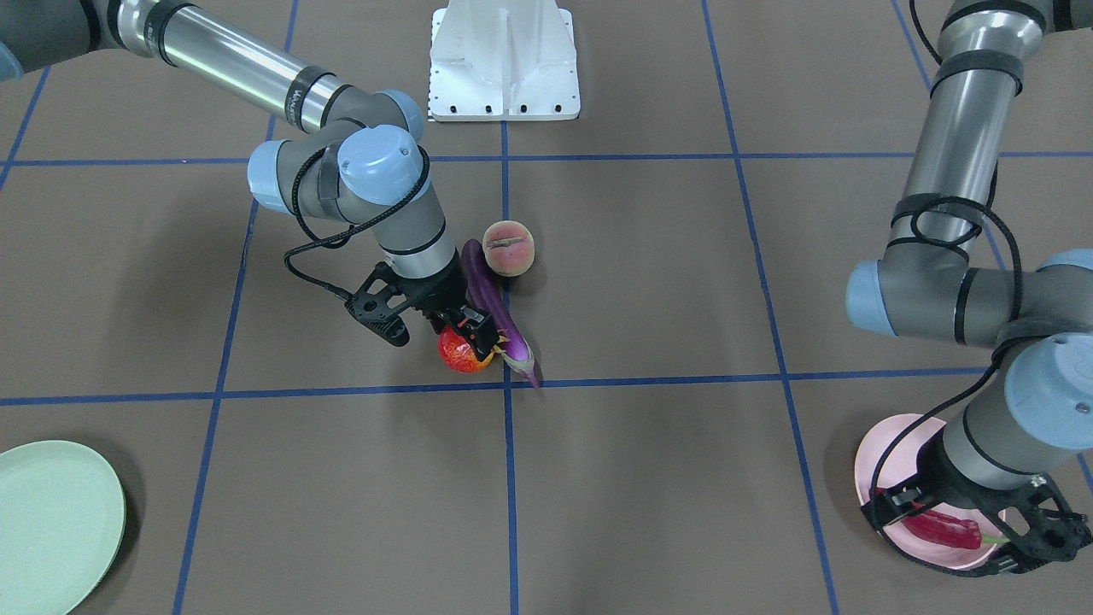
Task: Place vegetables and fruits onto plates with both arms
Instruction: 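Carry the pomegranate to the green plate with the right gripper while the left gripper withdraws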
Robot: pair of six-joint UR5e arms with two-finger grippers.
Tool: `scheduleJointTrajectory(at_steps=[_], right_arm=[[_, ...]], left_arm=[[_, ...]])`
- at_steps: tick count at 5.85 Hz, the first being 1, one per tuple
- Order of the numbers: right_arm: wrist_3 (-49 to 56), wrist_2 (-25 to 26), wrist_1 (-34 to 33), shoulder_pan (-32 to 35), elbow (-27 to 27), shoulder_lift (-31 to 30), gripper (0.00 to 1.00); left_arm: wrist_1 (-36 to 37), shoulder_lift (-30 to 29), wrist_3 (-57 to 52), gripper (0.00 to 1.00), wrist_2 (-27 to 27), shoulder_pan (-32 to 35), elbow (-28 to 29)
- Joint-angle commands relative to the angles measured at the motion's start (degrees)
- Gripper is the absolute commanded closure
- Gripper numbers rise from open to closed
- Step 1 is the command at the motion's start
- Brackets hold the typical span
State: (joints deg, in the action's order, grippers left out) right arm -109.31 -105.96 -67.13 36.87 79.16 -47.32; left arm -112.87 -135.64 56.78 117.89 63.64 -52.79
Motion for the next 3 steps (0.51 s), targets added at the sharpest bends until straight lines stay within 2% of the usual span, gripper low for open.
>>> scheduleJointTrajectory(at_steps=[1, 2, 3], right_arm=[[4.15, -6.14, -0.20, 7.20, 0.47, -0.66, 1.00], [12.20, -7.93, -0.55, 11.86, -0.57, -2.06, 1.00], [21.15, -10.55, -0.55, 16.87, -3.89, -2.94, 1.00]], left_arm=[[0.11, -0.15, 3.13, 0.00, 0.32, -1.40, -2.21], [0.11, -0.24, 7.95, 0.00, 0.41, -4.19, -5.36], [0.02, -0.59, 13.04, 0.00, 1.54, -7.79, -8.18]])
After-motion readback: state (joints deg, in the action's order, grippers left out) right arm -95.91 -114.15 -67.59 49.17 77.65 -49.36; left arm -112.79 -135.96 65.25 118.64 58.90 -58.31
